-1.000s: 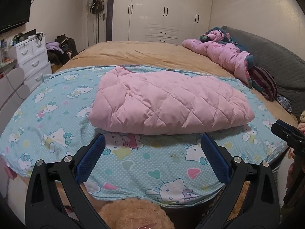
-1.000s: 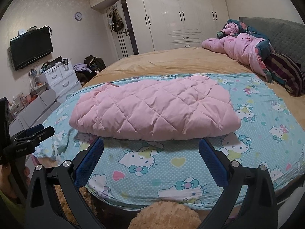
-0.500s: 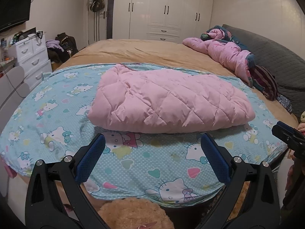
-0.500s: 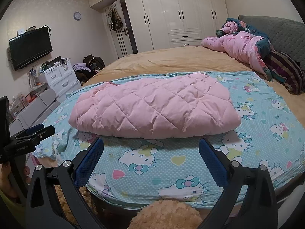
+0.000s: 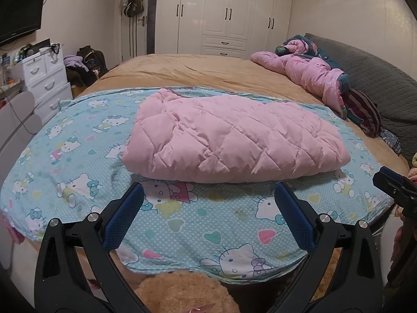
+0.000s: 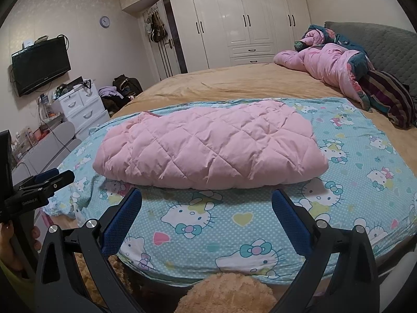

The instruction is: Fold large clothes

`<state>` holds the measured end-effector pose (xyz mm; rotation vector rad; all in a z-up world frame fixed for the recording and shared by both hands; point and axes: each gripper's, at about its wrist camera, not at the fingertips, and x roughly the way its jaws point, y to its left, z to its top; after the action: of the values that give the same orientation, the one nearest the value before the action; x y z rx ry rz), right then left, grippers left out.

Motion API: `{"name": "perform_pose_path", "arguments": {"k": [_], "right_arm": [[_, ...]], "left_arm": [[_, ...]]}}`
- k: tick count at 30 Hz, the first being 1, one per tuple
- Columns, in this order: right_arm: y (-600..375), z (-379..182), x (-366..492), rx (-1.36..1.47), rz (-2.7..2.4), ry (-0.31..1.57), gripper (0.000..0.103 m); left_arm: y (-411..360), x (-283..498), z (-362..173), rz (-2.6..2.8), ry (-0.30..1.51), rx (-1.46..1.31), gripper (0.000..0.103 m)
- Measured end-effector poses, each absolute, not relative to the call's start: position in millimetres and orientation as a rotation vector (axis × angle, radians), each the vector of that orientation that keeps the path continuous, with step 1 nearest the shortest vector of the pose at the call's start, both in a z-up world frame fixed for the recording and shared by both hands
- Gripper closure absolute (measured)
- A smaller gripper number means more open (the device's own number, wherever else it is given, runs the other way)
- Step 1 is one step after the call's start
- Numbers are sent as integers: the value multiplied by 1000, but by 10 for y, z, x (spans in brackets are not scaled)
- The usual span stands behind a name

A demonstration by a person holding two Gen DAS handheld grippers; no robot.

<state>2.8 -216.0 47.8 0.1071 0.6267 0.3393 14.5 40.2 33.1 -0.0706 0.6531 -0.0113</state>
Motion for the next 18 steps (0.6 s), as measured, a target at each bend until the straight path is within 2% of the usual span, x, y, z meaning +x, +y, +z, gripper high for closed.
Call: {"name": "perform_pose_path", "arguments": {"k": [18], "right_arm": [[-2155, 461, 29, 107, 345, 628, 4]], "left_arm": [[400, 148, 343, -8, 658, -61, 9]]}}
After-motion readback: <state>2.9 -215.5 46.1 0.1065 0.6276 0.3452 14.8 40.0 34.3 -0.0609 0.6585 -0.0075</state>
